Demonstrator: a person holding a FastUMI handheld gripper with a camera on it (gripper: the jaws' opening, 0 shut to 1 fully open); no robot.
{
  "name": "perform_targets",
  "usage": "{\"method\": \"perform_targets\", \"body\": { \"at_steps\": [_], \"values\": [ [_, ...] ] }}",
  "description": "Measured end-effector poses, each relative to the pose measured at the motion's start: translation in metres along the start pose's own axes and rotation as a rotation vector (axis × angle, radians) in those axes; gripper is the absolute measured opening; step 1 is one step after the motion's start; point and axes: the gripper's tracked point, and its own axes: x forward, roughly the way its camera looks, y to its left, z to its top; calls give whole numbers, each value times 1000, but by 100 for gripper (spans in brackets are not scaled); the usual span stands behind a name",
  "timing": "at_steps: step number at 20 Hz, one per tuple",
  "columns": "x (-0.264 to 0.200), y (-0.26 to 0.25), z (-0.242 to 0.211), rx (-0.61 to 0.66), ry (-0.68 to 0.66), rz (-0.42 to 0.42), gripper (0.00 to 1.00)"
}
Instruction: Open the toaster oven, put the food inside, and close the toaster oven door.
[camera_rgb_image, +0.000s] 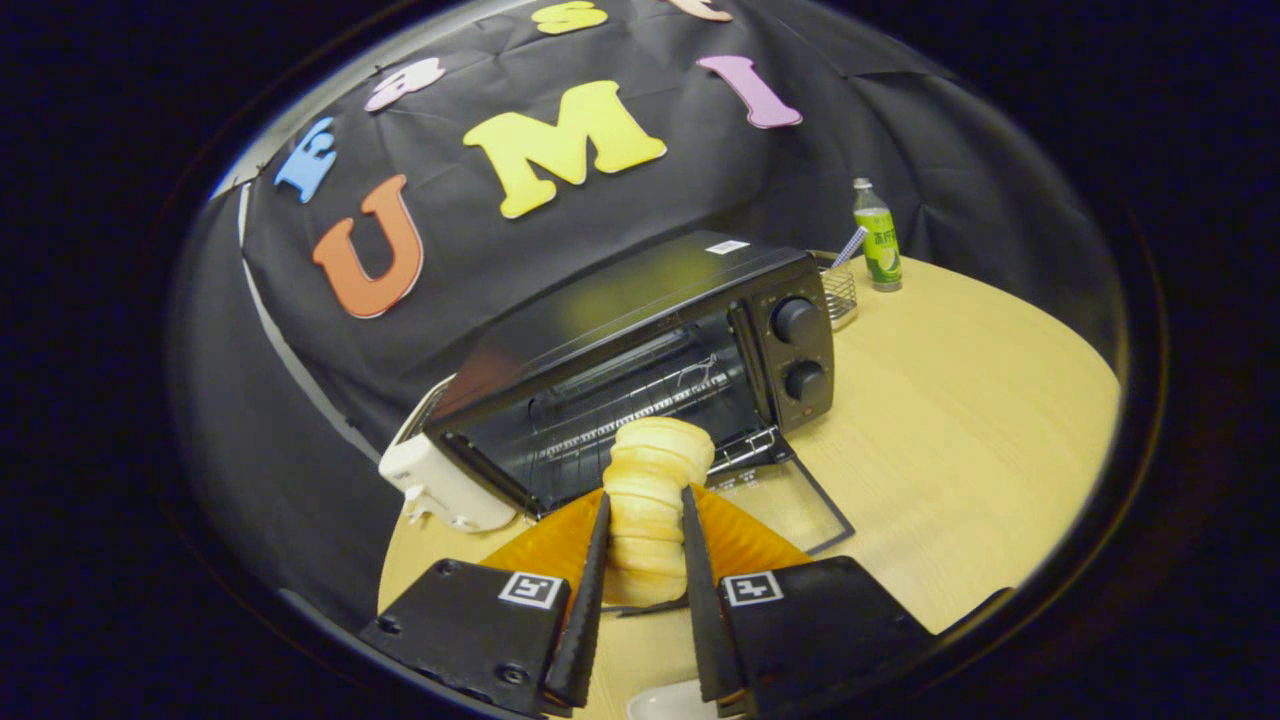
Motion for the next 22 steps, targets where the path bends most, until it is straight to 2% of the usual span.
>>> {"method": "perform_targets", "body": {
  "at_steps": [6,10,15,21,22],
  "values": [
    [77,-10,5,96,7,-98,45],
    [105,-7,7,154,-32,-133,45],
    [124,1,14,139,-99,-149,46],
    [117,11,9,105,-112,-111,71],
    [112,14,7,90,-107,-109,80]
  ]
}}
